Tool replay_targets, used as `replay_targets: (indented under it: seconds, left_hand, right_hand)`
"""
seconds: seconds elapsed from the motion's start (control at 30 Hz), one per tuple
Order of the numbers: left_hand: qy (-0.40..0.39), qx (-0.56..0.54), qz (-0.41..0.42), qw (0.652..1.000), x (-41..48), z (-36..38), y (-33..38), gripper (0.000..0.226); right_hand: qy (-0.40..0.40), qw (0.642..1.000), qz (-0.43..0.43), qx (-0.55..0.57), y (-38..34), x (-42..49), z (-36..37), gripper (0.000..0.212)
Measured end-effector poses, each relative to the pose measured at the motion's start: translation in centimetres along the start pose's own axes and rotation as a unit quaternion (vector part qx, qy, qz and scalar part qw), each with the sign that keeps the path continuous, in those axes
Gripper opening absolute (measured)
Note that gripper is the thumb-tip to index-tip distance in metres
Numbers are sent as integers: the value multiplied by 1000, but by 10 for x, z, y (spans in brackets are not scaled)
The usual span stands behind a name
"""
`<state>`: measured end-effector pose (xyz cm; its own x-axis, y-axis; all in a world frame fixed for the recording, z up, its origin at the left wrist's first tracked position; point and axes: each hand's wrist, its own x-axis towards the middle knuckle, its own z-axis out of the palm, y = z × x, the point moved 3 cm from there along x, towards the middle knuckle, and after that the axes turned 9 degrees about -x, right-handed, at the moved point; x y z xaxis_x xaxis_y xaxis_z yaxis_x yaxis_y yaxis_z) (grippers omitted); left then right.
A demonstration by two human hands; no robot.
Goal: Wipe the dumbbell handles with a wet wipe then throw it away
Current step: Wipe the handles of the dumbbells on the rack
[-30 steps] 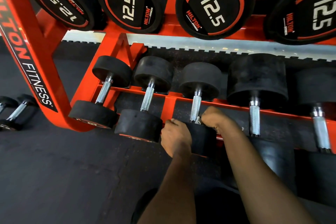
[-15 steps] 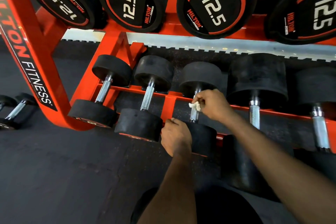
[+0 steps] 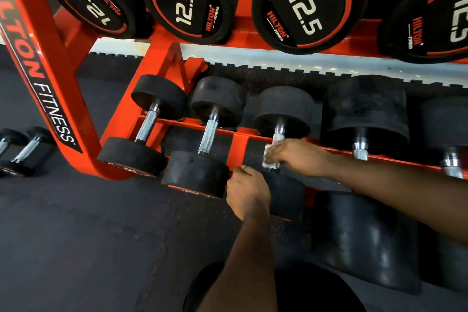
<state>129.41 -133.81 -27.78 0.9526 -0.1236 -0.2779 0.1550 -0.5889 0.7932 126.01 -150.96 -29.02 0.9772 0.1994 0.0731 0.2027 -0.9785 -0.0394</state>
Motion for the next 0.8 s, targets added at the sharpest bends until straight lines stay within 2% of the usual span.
replay_targets:
  seconds: [0.07, 0.17, 0.2, 0.27, 0.33, 0.47, 0.53, 0.6, 0.63, 0.73, 0.8]
  left_hand:
    - [0, 1, -1, 1000, 1, 0, 0, 41]
    - [-4, 1, 1, 1000, 0, 0, -1, 42]
    - [-3, 1, 1, 1000, 0, 0, -1, 42]
    - [-3, 4, 2, 1000, 0, 0, -1, 42]
    - [-3, 5, 2, 1000, 1, 0, -1, 42]
    - [-4, -4, 2, 1000, -1, 0, -1, 42]
    - [-4, -5, 0, 1000, -1, 0, 0, 41]
    - [-2, -2, -7, 1000, -1, -1, 0, 41]
    - [-1, -1, -8, 1000, 0, -1, 1, 41]
    - [-3, 3, -9, 1000, 0, 0, 2, 41]
    - [-7, 4, -7, 1000, -1, -1, 2, 41]
  right_hand:
    - [-20, 1000, 3, 6, 2, -1, -7, 41]
    - [86, 989, 124, 4, 26, -1, -17, 43]
    - [80, 989, 125, -5, 22, 0, -16, 39]
    - [-8, 999, 48, 2, -1, 1, -5, 27]
    - [-77, 997, 2, -3, -10, 0, -4, 27]
    - [-9, 984, 164, -69, 24, 9, -14, 33]
    - [-75, 976, 148, -142, 7, 19, -10, 24]
    - [-126, 979, 92, -133, -8, 23, -5, 21]
    - [-123, 979, 92, -131, -7, 22, -10, 21]
    - [-45, 977, 164, -129, 16, 18, -16, 26]
    - [-46, 975, 144, -163, 11, 18, -7, 27]
